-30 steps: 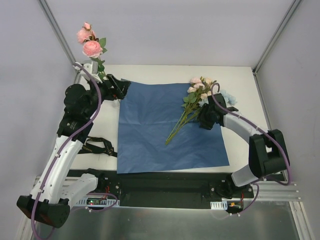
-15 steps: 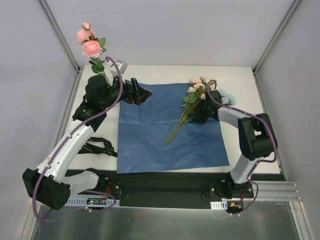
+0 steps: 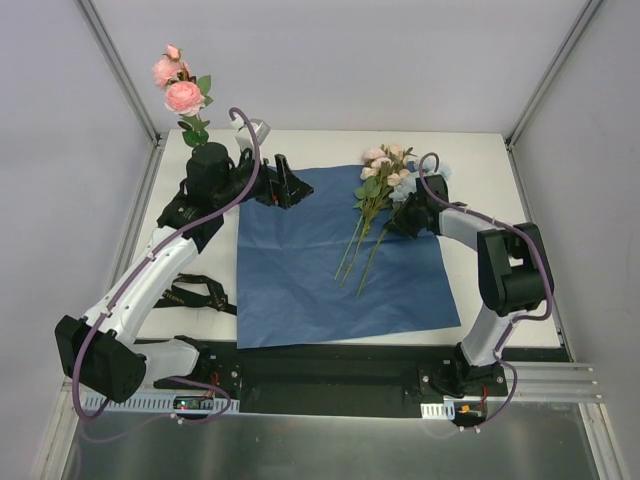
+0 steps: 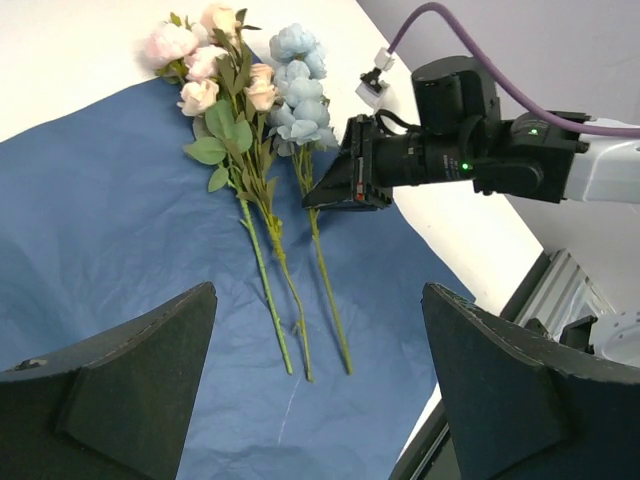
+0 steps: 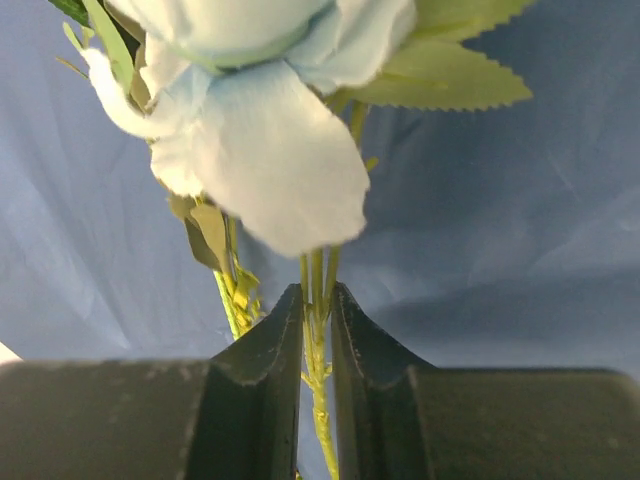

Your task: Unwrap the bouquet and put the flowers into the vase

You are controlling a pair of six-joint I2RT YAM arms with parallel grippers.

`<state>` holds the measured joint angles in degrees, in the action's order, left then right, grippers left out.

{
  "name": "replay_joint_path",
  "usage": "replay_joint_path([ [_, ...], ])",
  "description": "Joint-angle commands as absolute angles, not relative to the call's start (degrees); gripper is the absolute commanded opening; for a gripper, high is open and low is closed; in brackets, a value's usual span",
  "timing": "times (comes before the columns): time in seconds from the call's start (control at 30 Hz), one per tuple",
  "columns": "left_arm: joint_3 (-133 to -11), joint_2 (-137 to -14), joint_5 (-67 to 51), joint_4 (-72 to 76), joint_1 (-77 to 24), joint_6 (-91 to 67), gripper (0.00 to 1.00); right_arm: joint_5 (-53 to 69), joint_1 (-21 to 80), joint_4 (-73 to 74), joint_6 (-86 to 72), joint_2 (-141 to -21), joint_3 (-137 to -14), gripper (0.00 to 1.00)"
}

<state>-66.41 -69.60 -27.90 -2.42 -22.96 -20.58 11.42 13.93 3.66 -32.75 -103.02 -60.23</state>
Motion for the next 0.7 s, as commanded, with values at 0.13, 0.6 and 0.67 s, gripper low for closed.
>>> replay_joint_path([
  [0.13,-70.4,-72.33,-28.21,-1.49,-23.64,-21.45,0.83,5.89,13.1,6.32,-26.72,-84.49,-54.5,0.01],
  [0.6,-85.15,-93.06,-58.87,3.08,-27.85,-34.1,0.77,29.61,14.76,0.44,-3.96,-62.58,-50.53,0.01],
  [0.67,-86.3,-95.97,-59.5,3.25,-30.4,-35.15,0.74,31.37,16.43,0.44,-3.61,-61.79,-51.15,0.01],
])
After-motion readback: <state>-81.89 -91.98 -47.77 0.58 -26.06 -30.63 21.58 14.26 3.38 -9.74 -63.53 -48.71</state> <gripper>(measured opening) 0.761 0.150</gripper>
